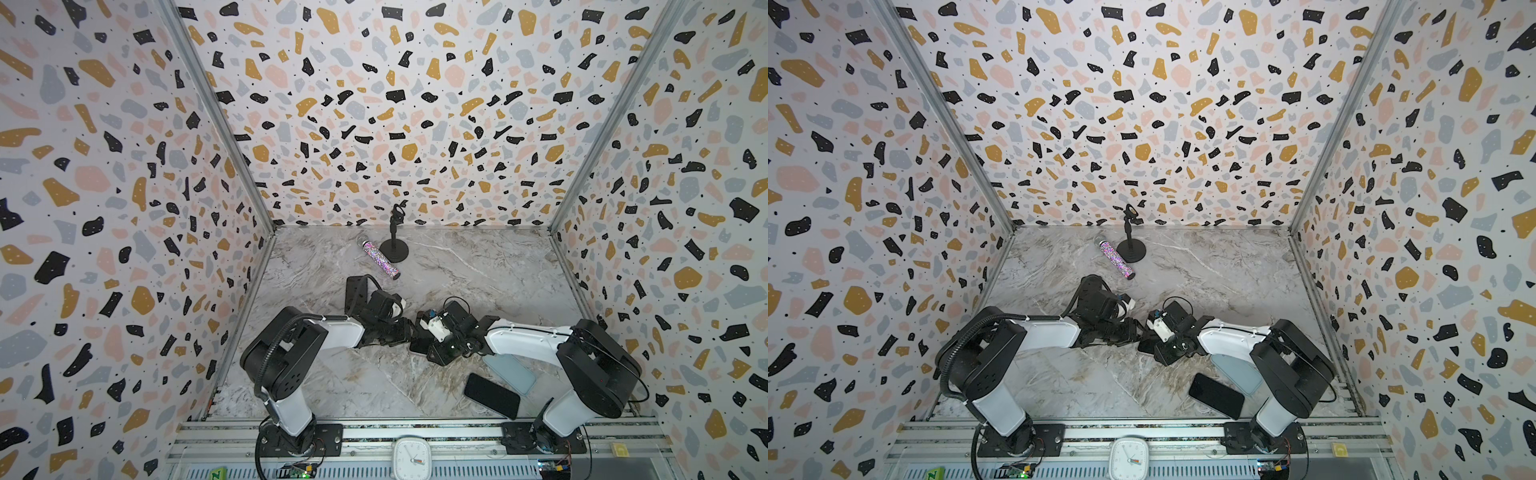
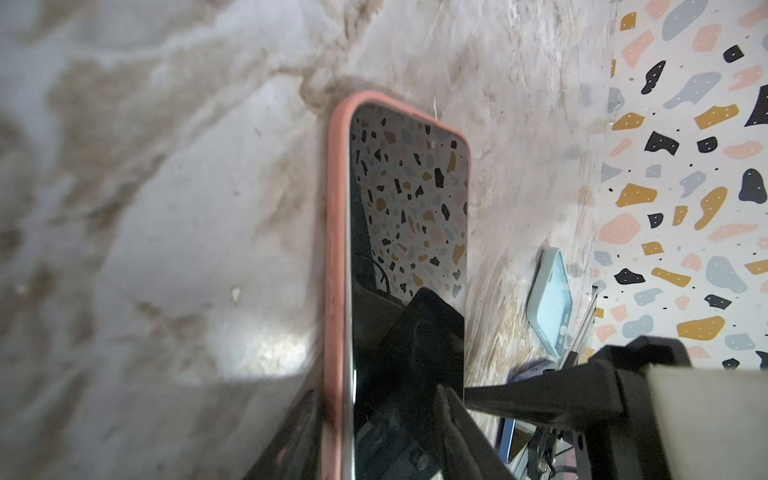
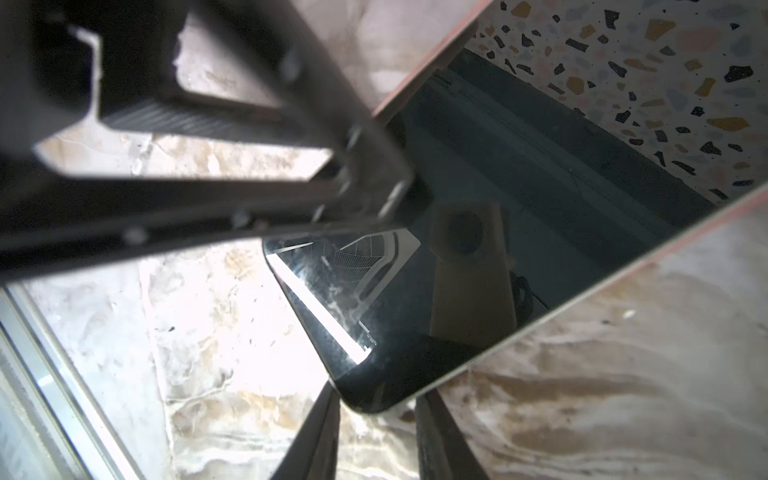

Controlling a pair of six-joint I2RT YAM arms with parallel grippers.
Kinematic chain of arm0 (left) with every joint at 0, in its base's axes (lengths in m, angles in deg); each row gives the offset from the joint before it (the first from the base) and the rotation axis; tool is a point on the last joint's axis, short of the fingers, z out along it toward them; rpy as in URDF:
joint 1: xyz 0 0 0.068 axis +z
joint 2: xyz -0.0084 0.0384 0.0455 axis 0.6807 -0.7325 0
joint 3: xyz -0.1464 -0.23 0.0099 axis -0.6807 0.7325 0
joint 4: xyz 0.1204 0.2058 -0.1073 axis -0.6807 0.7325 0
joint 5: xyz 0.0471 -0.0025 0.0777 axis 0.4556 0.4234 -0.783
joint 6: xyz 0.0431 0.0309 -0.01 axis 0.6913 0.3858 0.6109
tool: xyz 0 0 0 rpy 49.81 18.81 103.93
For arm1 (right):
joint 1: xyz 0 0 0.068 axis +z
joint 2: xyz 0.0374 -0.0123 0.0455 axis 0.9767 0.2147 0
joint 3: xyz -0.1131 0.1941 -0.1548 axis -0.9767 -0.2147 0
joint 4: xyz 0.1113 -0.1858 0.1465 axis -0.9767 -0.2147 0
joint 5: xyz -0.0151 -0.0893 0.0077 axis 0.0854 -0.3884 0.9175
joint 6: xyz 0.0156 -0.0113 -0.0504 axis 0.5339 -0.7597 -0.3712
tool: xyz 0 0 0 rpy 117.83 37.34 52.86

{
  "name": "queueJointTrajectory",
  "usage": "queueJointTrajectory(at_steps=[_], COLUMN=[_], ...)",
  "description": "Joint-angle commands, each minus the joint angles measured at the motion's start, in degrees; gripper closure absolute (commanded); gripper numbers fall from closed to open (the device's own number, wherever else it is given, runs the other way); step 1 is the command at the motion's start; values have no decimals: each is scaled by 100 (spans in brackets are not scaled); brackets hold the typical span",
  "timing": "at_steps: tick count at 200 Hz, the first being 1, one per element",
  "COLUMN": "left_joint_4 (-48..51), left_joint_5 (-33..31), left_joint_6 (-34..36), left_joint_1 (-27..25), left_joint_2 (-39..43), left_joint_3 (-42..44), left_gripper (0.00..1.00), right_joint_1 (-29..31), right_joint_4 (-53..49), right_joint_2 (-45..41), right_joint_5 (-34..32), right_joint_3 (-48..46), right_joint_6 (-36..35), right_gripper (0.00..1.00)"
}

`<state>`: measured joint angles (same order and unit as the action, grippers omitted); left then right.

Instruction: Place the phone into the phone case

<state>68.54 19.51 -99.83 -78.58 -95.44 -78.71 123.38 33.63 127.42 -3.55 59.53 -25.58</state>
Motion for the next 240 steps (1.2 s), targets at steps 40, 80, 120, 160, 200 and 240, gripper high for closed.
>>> queueJointTrajectory(at_steps=[40, 80, 120, 160, 200, 240], left_joint_4=[1436, 1598, 1900, 1938, 2157, 2415], left_joint_5=[-280, -192, -293, -328, -492, -767], left_joint_6=[653, 445, 219, -19, 46, 175], left_joint_1=[-53, -61, -162, -329, -351, -437], left_joint_2=[650, 1062, 1194, 1073, 734, 483], left_joint_3=[233, 250, -55, -282, -565, -865], left_gripper=[55, 57, 62, 67, 69, 71], right_joint_1=[-94, -190, -396, -734, -874, -921], right_joint_4=[325, 443, 465, 652, 687, 694], right_joint_2=[-277, -267, -398, -638, -510, -329], right_joint_5=[352, 517, 678, 1055, 1202, 1301], right_joint_3=[-91, -144, -144, -263, -153, -109], right_joint_6=[330, 373, 494, 882, 855, 761], right_gripper=[63, 60, 54, 50, 47, 44])
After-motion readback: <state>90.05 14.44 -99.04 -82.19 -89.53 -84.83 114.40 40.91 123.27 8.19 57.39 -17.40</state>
